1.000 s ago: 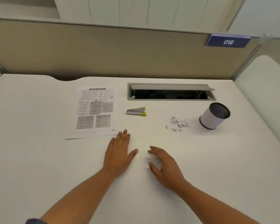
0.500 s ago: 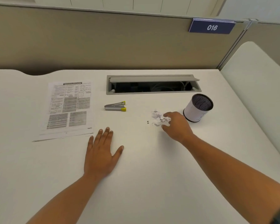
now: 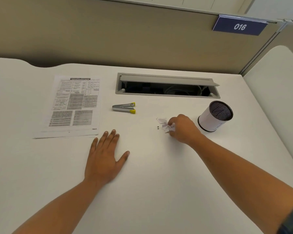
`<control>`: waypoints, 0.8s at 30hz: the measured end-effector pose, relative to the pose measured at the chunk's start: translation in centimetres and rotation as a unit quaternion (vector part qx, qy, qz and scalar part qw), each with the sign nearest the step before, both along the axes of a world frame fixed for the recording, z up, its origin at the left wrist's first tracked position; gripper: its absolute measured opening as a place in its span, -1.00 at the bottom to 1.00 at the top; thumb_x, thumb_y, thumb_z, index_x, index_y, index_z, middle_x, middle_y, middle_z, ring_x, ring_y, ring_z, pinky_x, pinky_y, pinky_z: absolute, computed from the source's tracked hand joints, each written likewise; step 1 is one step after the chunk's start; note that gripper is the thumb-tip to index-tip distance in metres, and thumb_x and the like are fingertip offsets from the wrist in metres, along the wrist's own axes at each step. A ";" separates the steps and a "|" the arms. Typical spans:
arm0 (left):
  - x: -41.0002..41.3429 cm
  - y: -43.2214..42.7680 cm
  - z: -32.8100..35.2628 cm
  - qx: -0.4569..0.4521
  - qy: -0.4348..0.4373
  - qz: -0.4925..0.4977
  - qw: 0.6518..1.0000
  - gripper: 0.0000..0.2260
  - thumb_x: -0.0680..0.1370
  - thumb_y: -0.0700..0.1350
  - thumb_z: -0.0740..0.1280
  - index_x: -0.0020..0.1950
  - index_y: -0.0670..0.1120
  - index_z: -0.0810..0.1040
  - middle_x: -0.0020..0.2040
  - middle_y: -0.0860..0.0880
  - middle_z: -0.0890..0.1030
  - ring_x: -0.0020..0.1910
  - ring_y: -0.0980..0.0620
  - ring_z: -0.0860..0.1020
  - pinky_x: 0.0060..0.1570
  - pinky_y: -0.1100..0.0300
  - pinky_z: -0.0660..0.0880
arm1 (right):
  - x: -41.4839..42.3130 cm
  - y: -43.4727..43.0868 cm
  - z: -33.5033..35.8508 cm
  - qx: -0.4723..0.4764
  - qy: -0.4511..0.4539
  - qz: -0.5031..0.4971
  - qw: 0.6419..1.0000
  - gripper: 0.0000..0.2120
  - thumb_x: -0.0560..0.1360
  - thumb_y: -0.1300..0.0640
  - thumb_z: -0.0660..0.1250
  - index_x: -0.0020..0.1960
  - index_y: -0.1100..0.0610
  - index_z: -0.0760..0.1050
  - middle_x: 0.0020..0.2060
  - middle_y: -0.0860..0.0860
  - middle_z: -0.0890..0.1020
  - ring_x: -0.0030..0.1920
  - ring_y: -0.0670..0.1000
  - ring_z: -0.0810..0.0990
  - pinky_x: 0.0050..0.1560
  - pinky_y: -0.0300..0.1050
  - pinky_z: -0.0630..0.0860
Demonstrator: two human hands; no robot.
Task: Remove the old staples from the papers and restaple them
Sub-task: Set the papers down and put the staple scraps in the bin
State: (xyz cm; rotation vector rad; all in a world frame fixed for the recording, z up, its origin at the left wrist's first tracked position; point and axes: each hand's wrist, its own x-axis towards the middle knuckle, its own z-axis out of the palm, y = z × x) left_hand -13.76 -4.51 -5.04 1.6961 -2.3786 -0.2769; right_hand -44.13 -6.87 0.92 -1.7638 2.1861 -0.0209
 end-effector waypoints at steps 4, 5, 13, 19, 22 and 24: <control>0.0 0.0 0.1 0.003 -0.004 -0.001 1.000 -0.34 0.54 0.34 0.04 0.55 0.02 0.21 0.59 0.10 0.16 0.58 0.10 0.06 0.55 0.01 -0.05 | 0.5 -0.1 0.1 -0.007 0.016 0.005 1.000 -0.82 0.49 0.15 0.36 0.08 0.07 0.60 -0.01 0.07 0.55 0.02 0.11 0.56 -0.12 -0.15 0.38; -0.1 0.0 0.1 0.003 -0.002 -0.001 1.000 -0.34 0.54 0.34 0.04 0.55 0.02 0.22 0.59 0.10 0.16 0.58 0.10 0.06 0.55 0.02 -0.05 | 0.6 -0.1 0.1 -0.005 0.021 0.003 1.000 -0.84 0.49 0.17 0.34 0.05 0.07 0.61 -0.03 0.07 0.58 -0.01 0.11 0.57 -0.14 -0.14 0.40; -0.1 0.0 0.1 0.003 0.003 -0.001 1.000 -0.34 0.54 0.34 0.05 0.54 0.01 0.24 0.59 0.10 0.18 0.58 0.10 0.07 0.54 0.02 -0.04 | 1.2 -0.2 0.8 0.010 0.054 0.007 0.998 -0.87 0.47 0.22 0.30 -0.03 0.13 0.60 -0.12 0.10 0.65 -0.14 0.13 0.61 -0.17 -0.07 0.56; -0.1 0.0 0.1 0.006 0.003 -0.002 1.000 -0.33 0.54 0.34 0.04 0.55 0.01 0.23 0.59 0.09 0.17 0.58 0.10 0.07 0.55 0.00 -0.02 | 1.0 -0.3 1.1 0.002 0.028 0.001 1.000 -0.85 0.47 0.11 0.37 -0.02 0.15 0.62 -0.13 0.10 0.66 -0.13 0.14 0.63 -0.13 -0.04 0.59; 0.0 0.0 0.0 0.003 0.003 -0.002 1.000 -0.34 0.54 0.33 0.05 0.54 0.00 0.24 0.59 0.09 0.19 0.58 0.09 0.09 0.54 -0.01 0.00 | 0.7 -0.4 0.9 -0.017 -0.005 -0.020 1.000 -0.90 0.46 0.11 0.39 -0.08 0.11 0.64 -0.15 0.07 0.68 -0.15 0.10 0.62 -0.16 -0.09 0.57; 0.0 0.0 0.0 0.006 0.002 -0.001 1.000 -0.34 0.54 0.33 0.06 0.54 0.00 0.24 0.59 0.09 0.19 0.58 0.09 0.09 0.54 -0.01 0.00 | 0.5 -0.4 0.9 -0.028 -0.021 -0.032 0.999 -0.94 0.46 0.13 0.40 -0.11 0.09 0.64 -0.17 0.06 0.68 -0.17 0.08 0.62 -0.19 -0.12 0.54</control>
